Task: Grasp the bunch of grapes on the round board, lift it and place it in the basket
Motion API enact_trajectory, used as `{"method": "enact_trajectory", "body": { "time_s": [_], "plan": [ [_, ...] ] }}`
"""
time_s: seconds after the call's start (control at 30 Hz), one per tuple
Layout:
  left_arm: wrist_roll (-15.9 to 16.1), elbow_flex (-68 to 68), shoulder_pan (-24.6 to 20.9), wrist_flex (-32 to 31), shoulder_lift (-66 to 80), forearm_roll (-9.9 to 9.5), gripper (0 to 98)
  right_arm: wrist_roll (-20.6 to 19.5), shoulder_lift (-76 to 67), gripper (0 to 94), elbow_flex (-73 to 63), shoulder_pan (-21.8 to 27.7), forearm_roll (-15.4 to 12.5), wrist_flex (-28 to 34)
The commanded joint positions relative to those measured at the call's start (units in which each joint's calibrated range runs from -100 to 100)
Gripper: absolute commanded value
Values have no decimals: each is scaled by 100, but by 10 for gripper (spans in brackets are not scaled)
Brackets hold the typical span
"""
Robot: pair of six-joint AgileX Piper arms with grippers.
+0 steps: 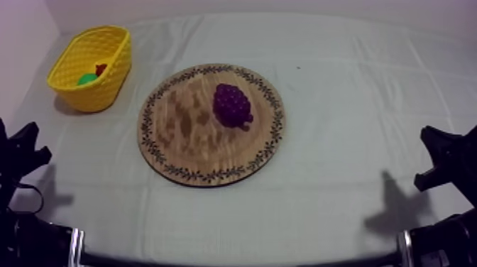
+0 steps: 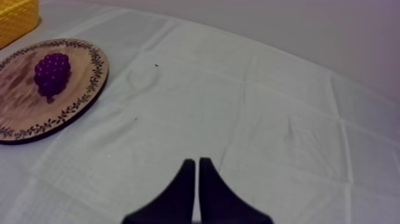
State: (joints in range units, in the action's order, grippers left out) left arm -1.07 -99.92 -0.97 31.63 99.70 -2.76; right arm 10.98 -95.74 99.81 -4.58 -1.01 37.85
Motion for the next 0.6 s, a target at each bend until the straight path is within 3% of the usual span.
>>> {"method": "enact_trajectory", "body": {
  "time_s": [0.0, 0.57],
  "plan": [
    [226, 14, 383, 224, 30, 29, 1, -6, -1, 4, -3, -2, 1, -3],
    [255, 67, 388, 98, -20, -4, 1, -6, -1, 4, -3, -2, 1, -3]
  ]
}}
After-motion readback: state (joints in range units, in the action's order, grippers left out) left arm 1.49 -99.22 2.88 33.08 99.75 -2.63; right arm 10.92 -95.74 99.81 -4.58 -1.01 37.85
